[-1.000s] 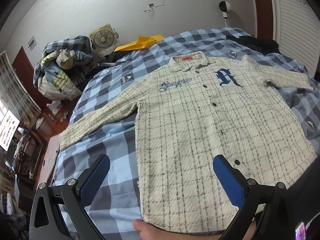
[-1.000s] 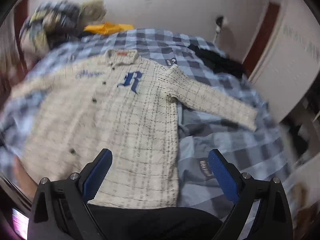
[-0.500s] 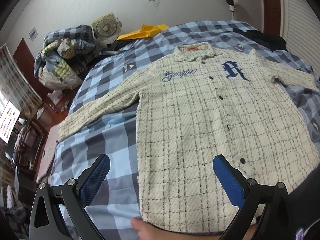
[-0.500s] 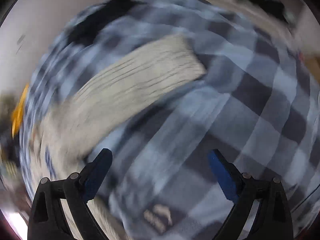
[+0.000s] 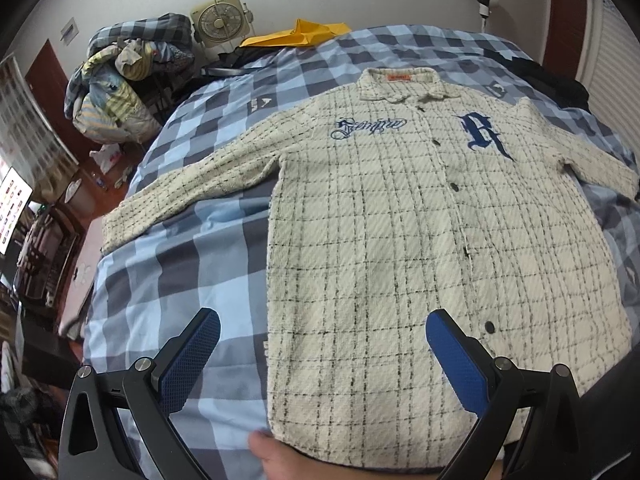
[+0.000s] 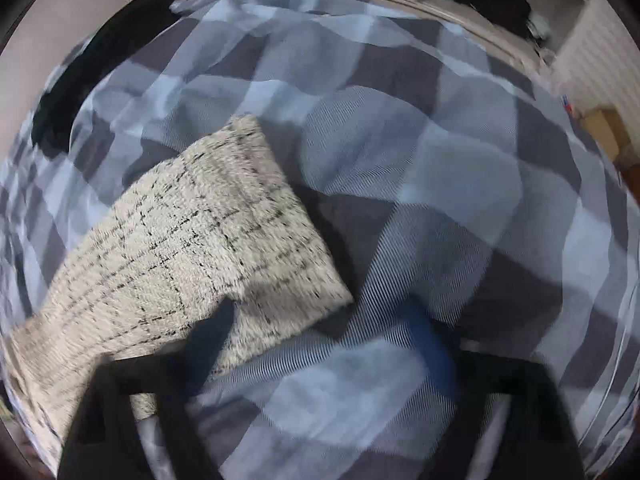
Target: Fold small clothes
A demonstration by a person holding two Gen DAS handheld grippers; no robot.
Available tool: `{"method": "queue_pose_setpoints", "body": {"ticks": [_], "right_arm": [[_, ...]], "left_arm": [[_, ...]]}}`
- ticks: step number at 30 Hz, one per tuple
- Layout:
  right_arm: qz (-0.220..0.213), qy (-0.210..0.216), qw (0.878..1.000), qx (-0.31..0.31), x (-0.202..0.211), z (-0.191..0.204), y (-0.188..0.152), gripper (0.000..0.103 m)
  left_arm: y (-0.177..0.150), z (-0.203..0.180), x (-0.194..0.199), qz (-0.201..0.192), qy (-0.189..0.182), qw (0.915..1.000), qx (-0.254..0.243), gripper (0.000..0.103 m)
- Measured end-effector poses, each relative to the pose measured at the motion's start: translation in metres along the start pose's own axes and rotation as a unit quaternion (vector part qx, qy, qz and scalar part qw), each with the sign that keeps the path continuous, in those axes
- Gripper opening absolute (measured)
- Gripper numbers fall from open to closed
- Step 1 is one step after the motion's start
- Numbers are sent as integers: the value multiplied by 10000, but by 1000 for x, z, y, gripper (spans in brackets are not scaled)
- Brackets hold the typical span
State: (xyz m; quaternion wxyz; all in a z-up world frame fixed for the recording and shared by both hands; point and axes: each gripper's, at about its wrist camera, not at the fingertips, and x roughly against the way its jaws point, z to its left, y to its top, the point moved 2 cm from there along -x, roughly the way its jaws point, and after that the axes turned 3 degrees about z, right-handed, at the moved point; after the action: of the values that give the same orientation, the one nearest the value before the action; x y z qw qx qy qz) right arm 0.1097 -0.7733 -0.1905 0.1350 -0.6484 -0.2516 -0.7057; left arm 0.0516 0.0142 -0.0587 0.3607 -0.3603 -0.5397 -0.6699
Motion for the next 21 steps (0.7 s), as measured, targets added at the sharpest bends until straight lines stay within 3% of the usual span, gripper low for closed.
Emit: {"method": "queue_pose_setpoints", "body": {"ticks": [2,4,8,13,17,19,20,21], "right_arm": [[-62,-300,9992,265,6,18,-5,34],[-257,-664,9966,412,19,30,-6,3],[-713,-508,9955,366,74,55,-20,0],[-1372,-168,9850,1036,160,100,-44,0],[-1004,158,9897,1006,172,109,-53,0],[-581,488,9941,775,159,110,-60,21],[-494,636,9945,670,154,102,-59,51],[-443,812,9946,476,144,98,-58,68]], "left_arm": [[1,-1,1,-12,14,10000,-14,103],[1,-3,4,-69,30,10000,-32,103],[-1,-1,13,-265,32,9996,-22,103],[-3,7,20,-410,-71,9991,92,103],[-7,11,23,-453,-108,9988,150,103],[-7,13,25,-508,-128,9984,209,103],[-7,15,25,-512,-126,9983,249,103],[-6,15,24,-491,-117,9984,269,103]]}}
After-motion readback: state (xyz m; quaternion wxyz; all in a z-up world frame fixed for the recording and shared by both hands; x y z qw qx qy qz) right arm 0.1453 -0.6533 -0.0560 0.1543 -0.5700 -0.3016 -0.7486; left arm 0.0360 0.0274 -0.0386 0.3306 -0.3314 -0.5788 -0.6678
